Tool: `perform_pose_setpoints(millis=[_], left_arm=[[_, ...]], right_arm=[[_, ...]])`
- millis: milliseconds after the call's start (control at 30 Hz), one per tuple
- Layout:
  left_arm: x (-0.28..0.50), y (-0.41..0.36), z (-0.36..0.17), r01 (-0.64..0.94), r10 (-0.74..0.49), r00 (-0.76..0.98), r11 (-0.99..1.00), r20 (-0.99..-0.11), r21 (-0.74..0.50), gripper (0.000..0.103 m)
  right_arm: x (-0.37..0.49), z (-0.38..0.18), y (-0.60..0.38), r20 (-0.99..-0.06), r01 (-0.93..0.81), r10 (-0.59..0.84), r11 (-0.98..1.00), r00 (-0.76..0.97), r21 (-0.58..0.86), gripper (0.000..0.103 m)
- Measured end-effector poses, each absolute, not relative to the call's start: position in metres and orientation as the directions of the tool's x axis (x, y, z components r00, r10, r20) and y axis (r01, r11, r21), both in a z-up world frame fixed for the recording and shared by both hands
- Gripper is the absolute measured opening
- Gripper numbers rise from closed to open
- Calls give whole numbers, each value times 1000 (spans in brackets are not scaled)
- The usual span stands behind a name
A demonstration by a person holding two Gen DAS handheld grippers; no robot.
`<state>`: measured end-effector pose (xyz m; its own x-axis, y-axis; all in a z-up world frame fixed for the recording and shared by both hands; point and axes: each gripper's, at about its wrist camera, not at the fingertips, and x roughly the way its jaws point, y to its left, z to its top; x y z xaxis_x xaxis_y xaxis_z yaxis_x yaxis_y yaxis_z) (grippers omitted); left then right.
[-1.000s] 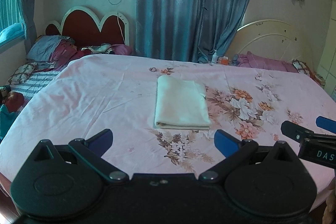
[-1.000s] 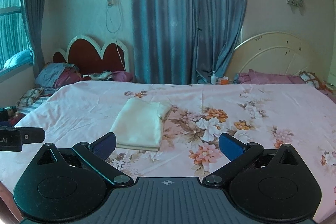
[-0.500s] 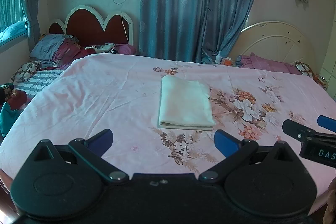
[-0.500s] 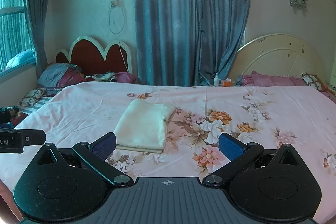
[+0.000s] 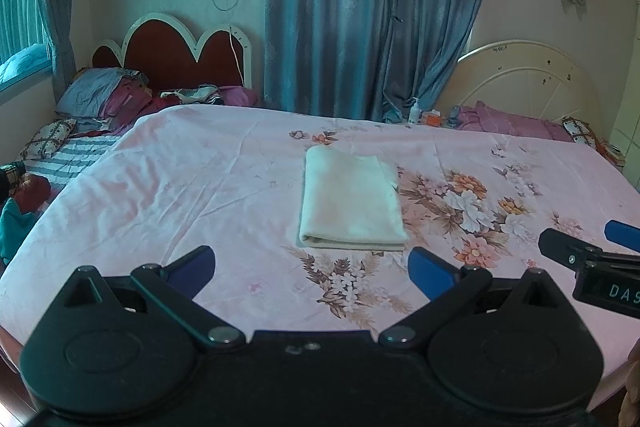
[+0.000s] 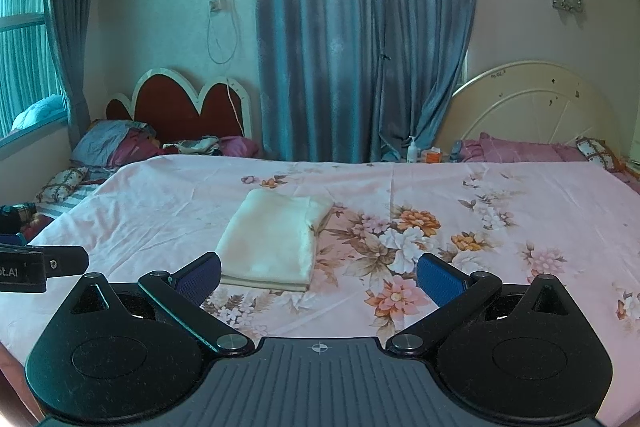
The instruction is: Fold small clothes
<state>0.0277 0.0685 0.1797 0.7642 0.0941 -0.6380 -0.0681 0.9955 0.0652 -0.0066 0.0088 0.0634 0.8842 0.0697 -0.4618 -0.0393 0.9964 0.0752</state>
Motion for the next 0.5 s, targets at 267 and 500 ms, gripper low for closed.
perform_pose_setpoints(millis=[267, 500], left_arm=[[29, 68, 178, -65, 88, 760, 996, -644, 60, 102], [30, 68, 177, -62, 85, 758, 996, -647, 58, 102]], right_arm=[[-7, 63, 9, -462, -40, 71, 996, 884, 77, 103], [-7, 63, 10, -465, -38, 70, 996, 883, 77, 103]])
